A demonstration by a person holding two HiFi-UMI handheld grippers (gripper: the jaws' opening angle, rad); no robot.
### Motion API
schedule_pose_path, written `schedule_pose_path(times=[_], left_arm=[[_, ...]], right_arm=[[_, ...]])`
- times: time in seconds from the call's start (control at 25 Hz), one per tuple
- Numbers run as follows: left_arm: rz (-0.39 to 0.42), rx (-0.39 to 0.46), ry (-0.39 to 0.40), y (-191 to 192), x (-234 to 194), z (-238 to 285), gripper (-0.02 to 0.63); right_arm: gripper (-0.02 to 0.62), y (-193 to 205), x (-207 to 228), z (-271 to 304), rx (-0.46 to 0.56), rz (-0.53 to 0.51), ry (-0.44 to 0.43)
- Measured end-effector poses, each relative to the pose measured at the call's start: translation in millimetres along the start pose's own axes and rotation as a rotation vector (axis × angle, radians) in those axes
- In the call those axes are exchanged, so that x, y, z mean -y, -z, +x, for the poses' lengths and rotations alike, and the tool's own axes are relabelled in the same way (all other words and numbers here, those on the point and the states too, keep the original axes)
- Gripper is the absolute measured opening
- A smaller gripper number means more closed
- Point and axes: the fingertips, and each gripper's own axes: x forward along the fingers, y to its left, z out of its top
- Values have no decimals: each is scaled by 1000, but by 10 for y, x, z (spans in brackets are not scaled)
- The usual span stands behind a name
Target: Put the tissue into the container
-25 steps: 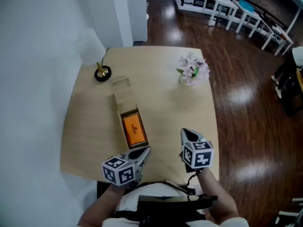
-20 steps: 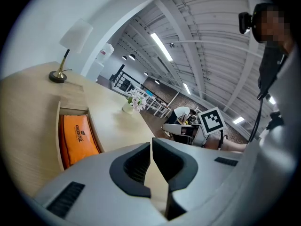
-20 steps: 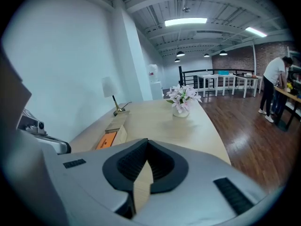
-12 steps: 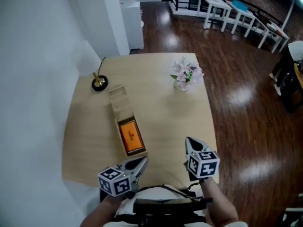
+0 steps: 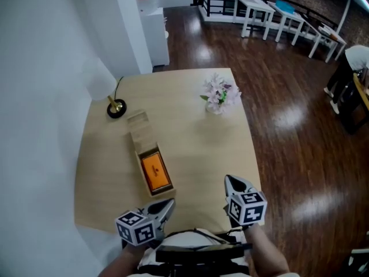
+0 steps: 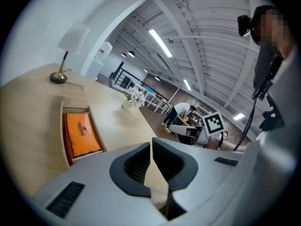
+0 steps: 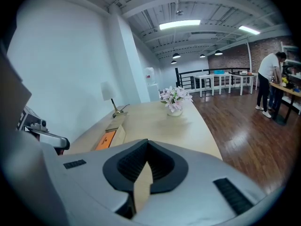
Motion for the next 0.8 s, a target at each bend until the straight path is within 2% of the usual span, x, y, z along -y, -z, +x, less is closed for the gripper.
schedule_pose_path(times=[0.8], left_arm=[[19, -53, 44, 140, 175, 54, 6]], right_arm=[[0, 203, -92, -108, -50, -93, -3]])
